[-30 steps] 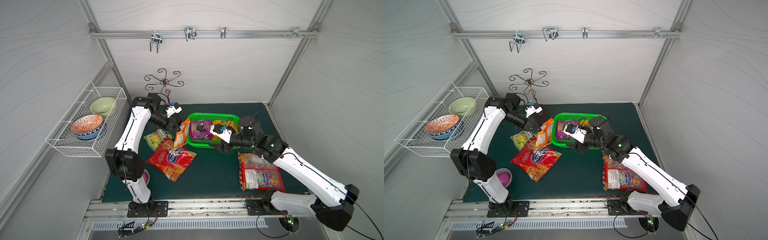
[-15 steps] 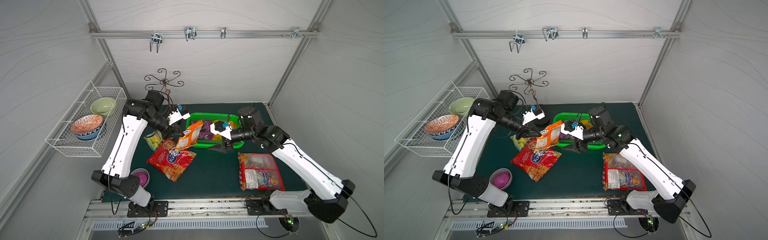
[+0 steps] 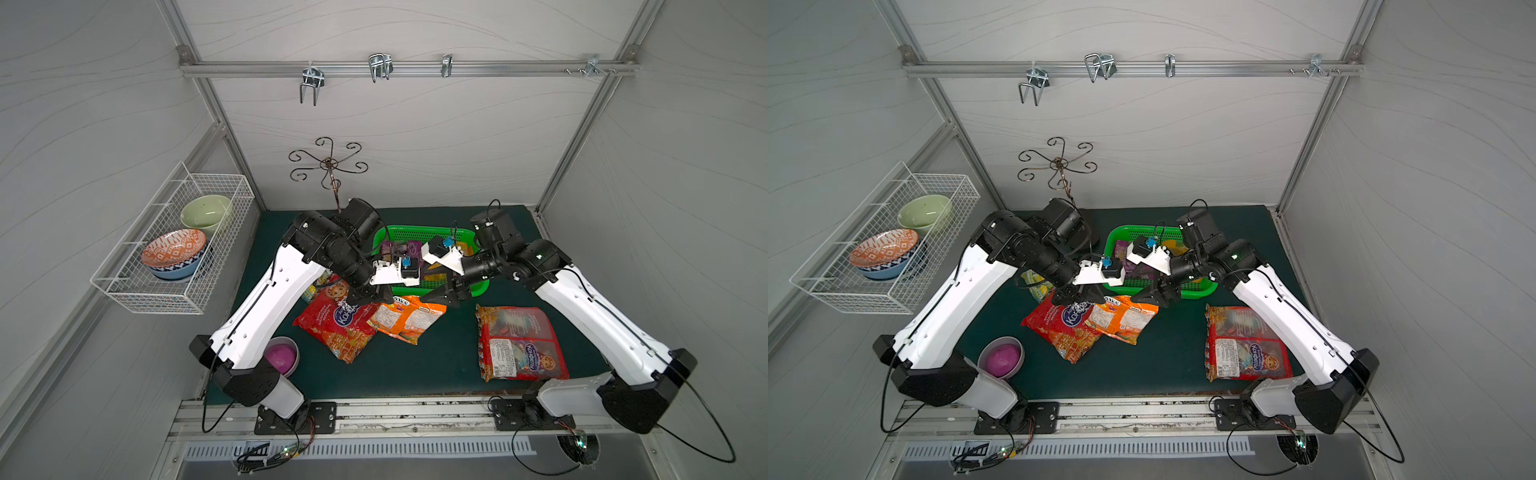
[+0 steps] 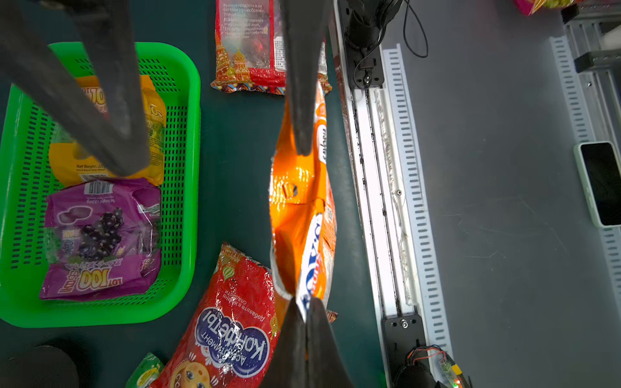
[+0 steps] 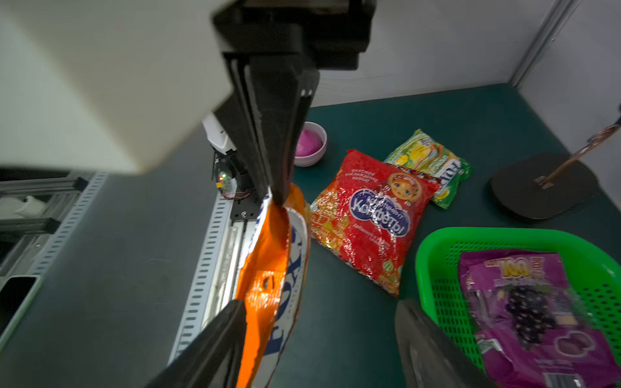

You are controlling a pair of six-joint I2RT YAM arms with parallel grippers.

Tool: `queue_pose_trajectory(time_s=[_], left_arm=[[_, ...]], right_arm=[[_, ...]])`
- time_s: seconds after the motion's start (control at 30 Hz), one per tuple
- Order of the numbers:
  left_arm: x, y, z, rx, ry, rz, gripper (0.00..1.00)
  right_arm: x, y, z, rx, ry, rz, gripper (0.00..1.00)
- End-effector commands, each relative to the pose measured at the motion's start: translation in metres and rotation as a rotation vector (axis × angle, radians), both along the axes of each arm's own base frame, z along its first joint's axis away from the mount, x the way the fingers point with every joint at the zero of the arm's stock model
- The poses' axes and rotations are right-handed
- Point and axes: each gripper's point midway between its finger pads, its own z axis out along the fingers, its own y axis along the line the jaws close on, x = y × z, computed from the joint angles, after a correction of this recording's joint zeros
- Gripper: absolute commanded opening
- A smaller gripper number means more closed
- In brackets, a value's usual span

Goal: Put the candies in the basket
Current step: Place the candy in the basket.

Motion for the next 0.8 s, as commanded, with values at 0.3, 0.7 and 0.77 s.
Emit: queue_pose_trajectory(time_s=[0.3,0.7,0.77], left_arm=[[0.023,-0.012,0.016,-0.048,-0.134,-0.003,0.0],[0.035,-0.016,0.015,-0.045,-0.168,0.027,0.0],[0.037,-0.017,0.012,-0.04,-0.167,0.029,0.0]], right_arm=[[-0.038,-0.004,-0.001,0.003,0.313,0.09,0.55],[0.0,0.007,-0.027,-0.076,0.329,-0.05,0.4],[0.004,0.009,-0.029,-0.069,0.317,-0.051,0.25]])
